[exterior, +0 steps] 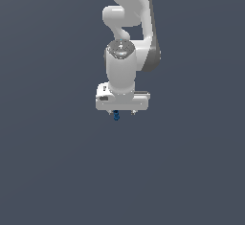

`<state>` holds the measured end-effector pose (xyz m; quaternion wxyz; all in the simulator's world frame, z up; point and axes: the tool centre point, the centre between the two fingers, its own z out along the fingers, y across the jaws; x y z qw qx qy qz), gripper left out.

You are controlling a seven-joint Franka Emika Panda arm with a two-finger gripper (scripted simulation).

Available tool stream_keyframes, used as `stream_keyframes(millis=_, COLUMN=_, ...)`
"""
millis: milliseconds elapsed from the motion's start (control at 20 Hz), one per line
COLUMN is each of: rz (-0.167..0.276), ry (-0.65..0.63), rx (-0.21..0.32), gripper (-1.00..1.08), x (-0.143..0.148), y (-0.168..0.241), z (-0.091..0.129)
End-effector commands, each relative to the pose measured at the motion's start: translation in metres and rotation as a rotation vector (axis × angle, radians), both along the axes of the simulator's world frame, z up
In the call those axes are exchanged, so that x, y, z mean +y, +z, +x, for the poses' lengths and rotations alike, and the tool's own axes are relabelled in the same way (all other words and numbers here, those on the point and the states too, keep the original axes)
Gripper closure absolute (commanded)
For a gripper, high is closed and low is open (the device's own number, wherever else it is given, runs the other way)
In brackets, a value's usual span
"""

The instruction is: Pick up the object and move it to a goal position.

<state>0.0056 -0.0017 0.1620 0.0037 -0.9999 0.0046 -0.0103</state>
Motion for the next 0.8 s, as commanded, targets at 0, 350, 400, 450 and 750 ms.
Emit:
stream_keyframes(millis=0, rz=0.0, ry=0.0, rx=0.0, gripper=-0.92, x=0.0, y=0.0, z=0.0)
stream_keyframes(millis=350, rz=-0.013, ry=-0.03, rx=-0.052, gripper=-0.92, x=-0.028, y=0.019, z=0.014)
stream_keyframes(millis=400, rz=-0.015, ry=-0.033, rx=-0.058, gripper=-0.92, x=-0.031, y=0.021, z=0.015)
stream_keyframes(millis=450, rz=-0.016, ry=-0.034, rx=-0.061, gripper=-0.92, x=-0.033, y=0.022, z=0.016)
stream_keyframes(millis=750, rz=-0.015, ry=-0.034, rx=-0.058, gripper=-0.92, x=-0.032, y=0.022, z=0.016)
